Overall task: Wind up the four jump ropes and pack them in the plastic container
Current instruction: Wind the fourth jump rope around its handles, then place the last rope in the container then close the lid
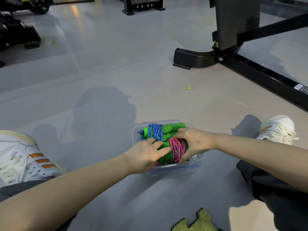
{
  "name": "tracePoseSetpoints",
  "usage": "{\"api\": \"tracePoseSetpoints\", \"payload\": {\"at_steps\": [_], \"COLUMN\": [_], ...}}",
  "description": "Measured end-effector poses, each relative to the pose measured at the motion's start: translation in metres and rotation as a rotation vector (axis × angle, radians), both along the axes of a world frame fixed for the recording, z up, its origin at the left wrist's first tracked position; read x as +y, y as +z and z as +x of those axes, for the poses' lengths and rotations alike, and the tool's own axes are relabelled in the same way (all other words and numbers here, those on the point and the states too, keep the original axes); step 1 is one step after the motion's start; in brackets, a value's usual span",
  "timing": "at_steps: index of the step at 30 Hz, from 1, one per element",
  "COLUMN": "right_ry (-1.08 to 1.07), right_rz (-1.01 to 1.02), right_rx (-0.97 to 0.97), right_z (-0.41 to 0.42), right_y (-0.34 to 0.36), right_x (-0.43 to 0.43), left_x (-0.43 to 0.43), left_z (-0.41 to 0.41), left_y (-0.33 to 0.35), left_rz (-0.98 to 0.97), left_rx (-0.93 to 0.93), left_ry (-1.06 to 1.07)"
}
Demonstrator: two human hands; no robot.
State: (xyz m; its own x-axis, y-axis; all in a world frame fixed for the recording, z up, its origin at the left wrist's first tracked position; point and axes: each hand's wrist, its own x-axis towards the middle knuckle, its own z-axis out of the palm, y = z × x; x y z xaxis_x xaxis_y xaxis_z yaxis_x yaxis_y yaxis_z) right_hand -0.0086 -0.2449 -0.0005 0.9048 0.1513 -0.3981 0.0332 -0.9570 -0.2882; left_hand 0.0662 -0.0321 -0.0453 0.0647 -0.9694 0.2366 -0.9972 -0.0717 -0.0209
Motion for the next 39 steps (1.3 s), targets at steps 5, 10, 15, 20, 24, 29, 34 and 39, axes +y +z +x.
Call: {"api": "tracePoseSetpoints", "payload": {"at_steps": [5,10,15,20,24,29,34,39], "right_ry": [0.013,0.121,0.03,0.061,0.099,0.032,-0.325,-0.868], "right_rz": [0.033,-0.232,-0.147,-0.216,-0.336,-0.241,0.151,0.17], "right_rx": [0.097,0.032,0.065,-0.075,-0.28,-0.219,-0.286,-0.134], "right_z": [-0.002,-0.027,-0.04,-0.042,-0.042,-0.041,-0.032,-0.018], "right_y": [0.003,-0.01,-0.014,-0.023,-0.037,-0.037,-0.024,-0.044], "right_x": [-0.005,-0.004,-0.001,-0.002,-0.006,-0.004,-0.012,-0.03], "left_x": [0.004,0.007,0.008,0.001,-0.007,-0.015,-0.019,-0.019], "left_z": [-0.001,-0.005,-0.022,-0.019,-0.024,-0.034,-0.034,-0.034], "left_y": [0.001,-0.006,0.0,-0.001,0.001,-0.003,-0.001,-0.002], "left_rz": [-0.016,-0.022,0.082,0.386,0.452,0.428,0.483,0.472], "left_rx": [0.076,0.0,0.068,0.068,-0.001,-0.058,-0.081,-0.069], "left_ry": [0.0,0.04,0.171,0.103,0.135,0.208,0.212,0.215]}}
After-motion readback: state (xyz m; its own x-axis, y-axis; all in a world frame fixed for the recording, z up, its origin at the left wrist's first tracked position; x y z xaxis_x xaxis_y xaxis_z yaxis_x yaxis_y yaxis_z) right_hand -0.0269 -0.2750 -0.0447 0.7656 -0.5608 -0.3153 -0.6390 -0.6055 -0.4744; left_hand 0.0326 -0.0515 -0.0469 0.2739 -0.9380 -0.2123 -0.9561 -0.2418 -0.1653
